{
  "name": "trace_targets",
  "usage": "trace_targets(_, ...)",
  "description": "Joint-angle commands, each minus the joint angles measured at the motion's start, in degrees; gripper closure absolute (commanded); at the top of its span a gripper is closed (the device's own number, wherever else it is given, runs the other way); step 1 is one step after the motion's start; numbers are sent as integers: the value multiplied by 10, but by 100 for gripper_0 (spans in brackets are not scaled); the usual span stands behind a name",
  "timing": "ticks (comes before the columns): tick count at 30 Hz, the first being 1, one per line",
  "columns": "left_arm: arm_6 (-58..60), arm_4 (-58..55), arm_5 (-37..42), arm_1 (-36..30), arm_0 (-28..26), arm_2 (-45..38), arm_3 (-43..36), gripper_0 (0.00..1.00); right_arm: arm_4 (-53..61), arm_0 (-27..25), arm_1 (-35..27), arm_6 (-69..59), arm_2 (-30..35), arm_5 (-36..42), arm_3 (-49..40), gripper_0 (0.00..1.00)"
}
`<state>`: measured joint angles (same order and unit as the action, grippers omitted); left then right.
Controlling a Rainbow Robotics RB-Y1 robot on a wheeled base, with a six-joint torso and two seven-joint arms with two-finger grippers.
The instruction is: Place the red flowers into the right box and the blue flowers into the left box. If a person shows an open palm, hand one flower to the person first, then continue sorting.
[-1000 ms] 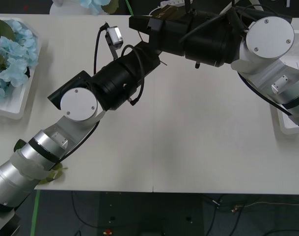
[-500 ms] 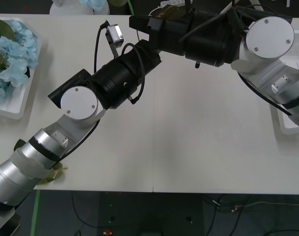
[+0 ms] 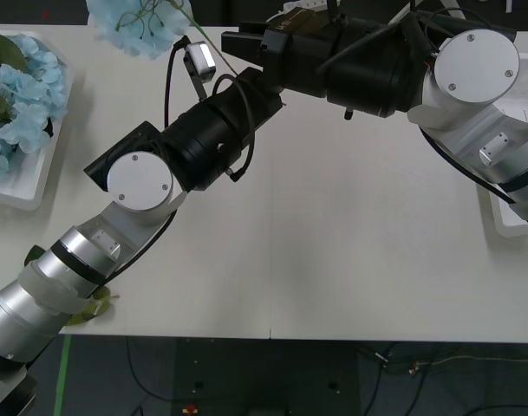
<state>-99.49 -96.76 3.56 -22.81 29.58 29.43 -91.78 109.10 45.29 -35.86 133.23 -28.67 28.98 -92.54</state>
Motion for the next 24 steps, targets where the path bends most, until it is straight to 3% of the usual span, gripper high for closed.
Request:
trace_targets(1, -40, 0, -12, 4, 25, -10, -7, 100, 11, 8, 7, 11, -4, -7, -20, 17)
trace_targets(9, -45, 3, -15, -25, 26, -12, -7, 100, 15, 15, -3, 14, -4, 0, -20, 14)
trace_targets(16, -37, -35, -6, -104, 2, -56, -6, 100, 15, 31, -45, 4, 16, 73, -20, 14)
trace_targets(24, -33, -97, 213, -272, -58, -206, 55, 100, 16, 31, -129, 1, 59, 223, -20, 14)
